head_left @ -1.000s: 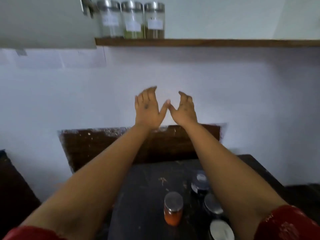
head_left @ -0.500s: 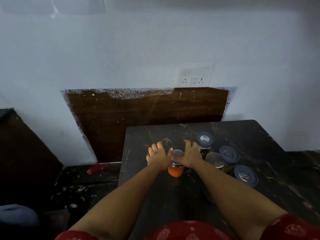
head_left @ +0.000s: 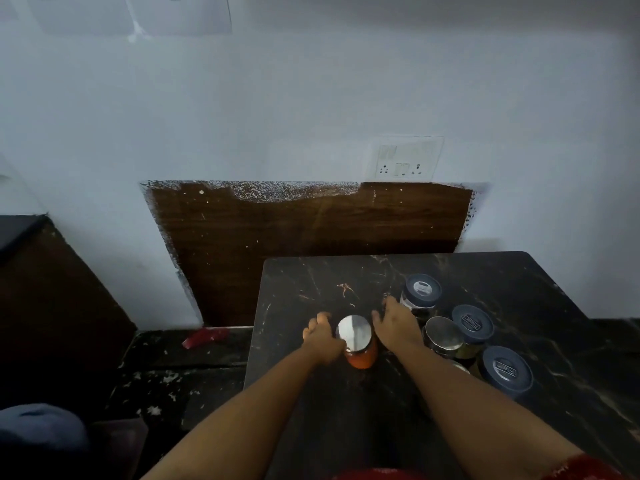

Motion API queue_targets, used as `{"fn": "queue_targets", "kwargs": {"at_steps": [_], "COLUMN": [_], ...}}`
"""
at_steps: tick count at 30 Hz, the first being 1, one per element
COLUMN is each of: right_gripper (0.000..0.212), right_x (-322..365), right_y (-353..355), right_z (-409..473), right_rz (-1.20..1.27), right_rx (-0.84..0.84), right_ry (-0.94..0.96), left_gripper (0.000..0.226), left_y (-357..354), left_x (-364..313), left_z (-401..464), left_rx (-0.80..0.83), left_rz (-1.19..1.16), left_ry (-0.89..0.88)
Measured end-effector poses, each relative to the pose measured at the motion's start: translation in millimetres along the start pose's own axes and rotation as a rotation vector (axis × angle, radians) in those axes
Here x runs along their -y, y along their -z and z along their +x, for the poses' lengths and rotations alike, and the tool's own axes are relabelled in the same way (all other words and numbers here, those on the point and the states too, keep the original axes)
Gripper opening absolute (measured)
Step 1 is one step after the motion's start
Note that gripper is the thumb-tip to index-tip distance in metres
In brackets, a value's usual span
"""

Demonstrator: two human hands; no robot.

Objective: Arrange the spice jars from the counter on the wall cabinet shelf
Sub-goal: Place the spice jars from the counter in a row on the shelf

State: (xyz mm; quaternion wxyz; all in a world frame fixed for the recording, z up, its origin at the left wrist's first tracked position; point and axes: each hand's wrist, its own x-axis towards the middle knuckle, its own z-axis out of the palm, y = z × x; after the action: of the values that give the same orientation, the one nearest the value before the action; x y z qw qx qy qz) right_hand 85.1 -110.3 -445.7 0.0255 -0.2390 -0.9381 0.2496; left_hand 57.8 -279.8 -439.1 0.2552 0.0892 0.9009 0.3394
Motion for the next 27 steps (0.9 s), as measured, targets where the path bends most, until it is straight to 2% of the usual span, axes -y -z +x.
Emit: {"fn": "queue_targets", "kwargs": {"at_steps": [3,6,9,14,17,18,19,23,25,27], "right_gripper": [0.077,0.08,0.08,0.075,0.06,0.054,0.05,0.038,0.048,0.052], "right_x": [4,8,7,0,5,8,12,21,24,28], "right_y": [9,-4,-19,-15,-7,-1,6,33,38,40], "right_z": [4,-1,-8,-4,-1,1,4,10,8,4], "right_rz": [0.04,0.135,0.115,0.091,0.116,0.185,0.302,0.851,1.018,1.1], "right_rx": [0.172,0.382,0.518,0.42,0.244,0.212,0.216,0.374,0.443,0.467], "right_ry": [-0.008,-0.045,-0.065,-0.05,-0.039,-0.075,-0.125,-0.266,-0.267,-0.261], "left_gripper": [0.088,0.079,0.061,0.066,0.039,0.027,0.026,0.074,0.085,0.083], "left_y": [4,-4,-16,-22,-18,-14,-11,3,8,9], "left_x": [0,0,3,13,2,-3,-3,10,7,-2], "left_z": [-1,-4,-3,7,5,3,1,2,1,0], "left_rx": [0.186,0.314,0.269,0.204,0.159,0.125,0.119,0.269,0.398,0.441], "left_rz": [-0.114,-0.146,-0.136,-0.367,-0.596,-0.703,-0.804,-1.056,-1.202,-1.36], "left_ry": [0.02,0.034,0.041,0.116,0.193,0.249,0.319,0.509,0.476,0.424]}}
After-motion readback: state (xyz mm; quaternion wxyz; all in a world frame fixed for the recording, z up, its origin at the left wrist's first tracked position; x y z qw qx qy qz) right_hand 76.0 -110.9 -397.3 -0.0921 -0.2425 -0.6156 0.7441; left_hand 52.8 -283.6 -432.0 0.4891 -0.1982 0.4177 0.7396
